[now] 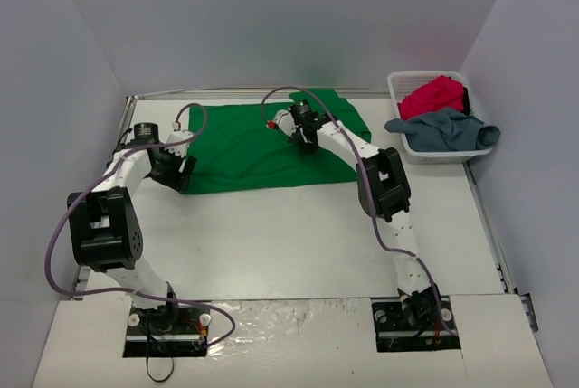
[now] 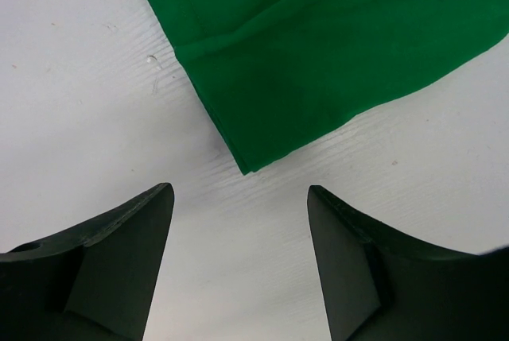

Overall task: Fold and stack the t-shirts
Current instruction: Fold the flattened tshirt in 1/3 of the way

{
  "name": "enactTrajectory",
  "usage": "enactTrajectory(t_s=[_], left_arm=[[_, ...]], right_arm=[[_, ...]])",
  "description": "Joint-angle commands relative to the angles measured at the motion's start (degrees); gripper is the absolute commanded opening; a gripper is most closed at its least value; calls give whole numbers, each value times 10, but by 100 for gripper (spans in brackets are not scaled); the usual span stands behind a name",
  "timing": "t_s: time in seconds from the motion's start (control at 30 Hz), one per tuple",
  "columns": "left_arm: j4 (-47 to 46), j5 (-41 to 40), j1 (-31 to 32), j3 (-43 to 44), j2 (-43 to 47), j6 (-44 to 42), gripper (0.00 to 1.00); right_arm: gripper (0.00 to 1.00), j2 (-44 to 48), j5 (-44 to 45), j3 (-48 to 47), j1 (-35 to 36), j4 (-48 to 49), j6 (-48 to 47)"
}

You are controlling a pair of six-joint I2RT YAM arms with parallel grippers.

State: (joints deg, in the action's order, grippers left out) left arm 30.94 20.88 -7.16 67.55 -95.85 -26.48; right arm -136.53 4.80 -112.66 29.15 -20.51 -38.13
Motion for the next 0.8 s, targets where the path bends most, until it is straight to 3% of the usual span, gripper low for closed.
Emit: enactTrajectory(t_s=[0.0, 0.2, 0.3, 0.67, 0.77], left_arm=[[-2, -12, -6, 6, 8, 1, 67], [6, -32, -8, 0, 22, -8, 67], [13, -37, -10, 0, 34, -11, 67], [22, -14, -6, -3, 116, -15, 68], [18, -22, 4, -29, 140, -38, 68]], right_arm=[[0, -39, -1, -69, -7, -13, -8], [0, -103, 11, -182, -7, -15, -14], [0, -101, 24, -192, -7, -14, -19], [0, 57, 73, -80, -12, 13, 13], [10, 109, 88, -34, -15, 21, 10]])
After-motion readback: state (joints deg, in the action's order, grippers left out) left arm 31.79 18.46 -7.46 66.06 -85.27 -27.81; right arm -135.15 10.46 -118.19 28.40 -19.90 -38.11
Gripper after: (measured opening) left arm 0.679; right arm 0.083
